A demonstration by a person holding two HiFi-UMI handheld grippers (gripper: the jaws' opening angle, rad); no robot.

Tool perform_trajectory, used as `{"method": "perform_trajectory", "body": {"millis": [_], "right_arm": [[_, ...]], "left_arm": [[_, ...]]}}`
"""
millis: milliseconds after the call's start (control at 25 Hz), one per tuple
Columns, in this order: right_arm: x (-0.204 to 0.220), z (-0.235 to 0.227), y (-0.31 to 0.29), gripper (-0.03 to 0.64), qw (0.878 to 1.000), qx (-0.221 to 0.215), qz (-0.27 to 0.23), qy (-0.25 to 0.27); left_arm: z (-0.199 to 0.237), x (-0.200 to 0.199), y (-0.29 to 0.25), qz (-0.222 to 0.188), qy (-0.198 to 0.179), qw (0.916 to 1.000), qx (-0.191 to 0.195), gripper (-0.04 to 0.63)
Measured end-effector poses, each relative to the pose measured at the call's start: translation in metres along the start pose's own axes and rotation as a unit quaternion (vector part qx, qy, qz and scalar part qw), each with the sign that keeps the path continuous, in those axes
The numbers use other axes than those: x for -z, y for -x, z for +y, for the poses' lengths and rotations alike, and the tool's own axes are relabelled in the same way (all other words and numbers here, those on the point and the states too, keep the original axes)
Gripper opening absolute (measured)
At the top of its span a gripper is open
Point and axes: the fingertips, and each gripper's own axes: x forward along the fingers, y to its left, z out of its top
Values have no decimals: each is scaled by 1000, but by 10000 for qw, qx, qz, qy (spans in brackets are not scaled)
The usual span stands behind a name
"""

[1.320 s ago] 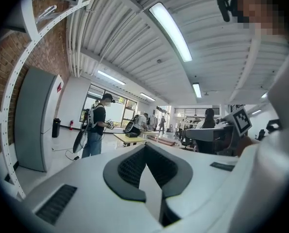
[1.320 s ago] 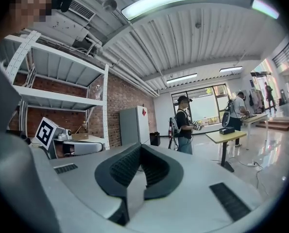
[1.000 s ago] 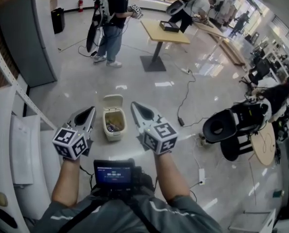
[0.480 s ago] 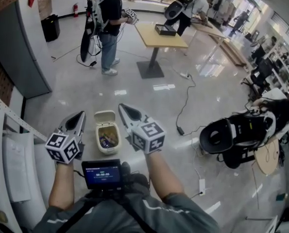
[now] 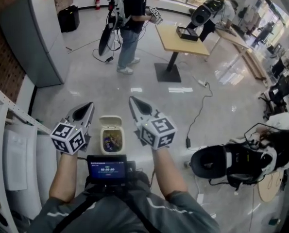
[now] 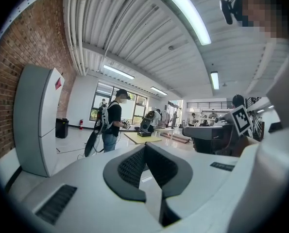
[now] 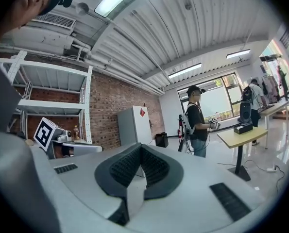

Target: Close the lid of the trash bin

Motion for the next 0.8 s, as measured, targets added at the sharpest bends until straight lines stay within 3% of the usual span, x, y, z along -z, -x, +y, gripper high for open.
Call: {"method": "perform_trajectory", "body": {"millis": [240,640,800], "right_arm": [[30,-4,-41,12,9998,-14,104,-182],[11,-10,-83,12,9992,326,140,-189],[17,0,-94,12,9981,495,316,-183]], "left_arm": [[36,21,-13,115,6,9999,-18,-5],[77,-4,-37,95,-73,9996,248,-5],[92,2,-37,141,98,9990,416,-5]]}}
